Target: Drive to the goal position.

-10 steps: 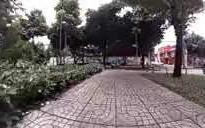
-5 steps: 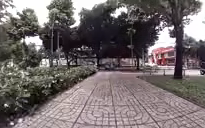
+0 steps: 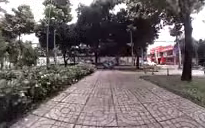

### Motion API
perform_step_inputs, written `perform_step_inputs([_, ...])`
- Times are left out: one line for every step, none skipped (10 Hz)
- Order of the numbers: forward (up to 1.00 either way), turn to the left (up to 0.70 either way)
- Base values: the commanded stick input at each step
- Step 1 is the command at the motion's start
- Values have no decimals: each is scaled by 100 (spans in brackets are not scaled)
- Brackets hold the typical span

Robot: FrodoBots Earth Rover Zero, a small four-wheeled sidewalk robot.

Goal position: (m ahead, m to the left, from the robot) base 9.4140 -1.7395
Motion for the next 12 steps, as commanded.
perform_step_inputs([100, 0])
perform_step_inputs([100, 0])
perform_step_inputs([100, 0])
perform_step_inputs([100, 0])
perform_step_inputs([100, 0])
perform_step_inputs([100, 0])
perform_step_inputs([100, 0])
perform_step_inputs([100, 0])
perform_step_inputs([100, 0])
perform_step_inputs([100, 0])
perform_step_inputs([100, 0])
perform_step_inputs([100, 0])
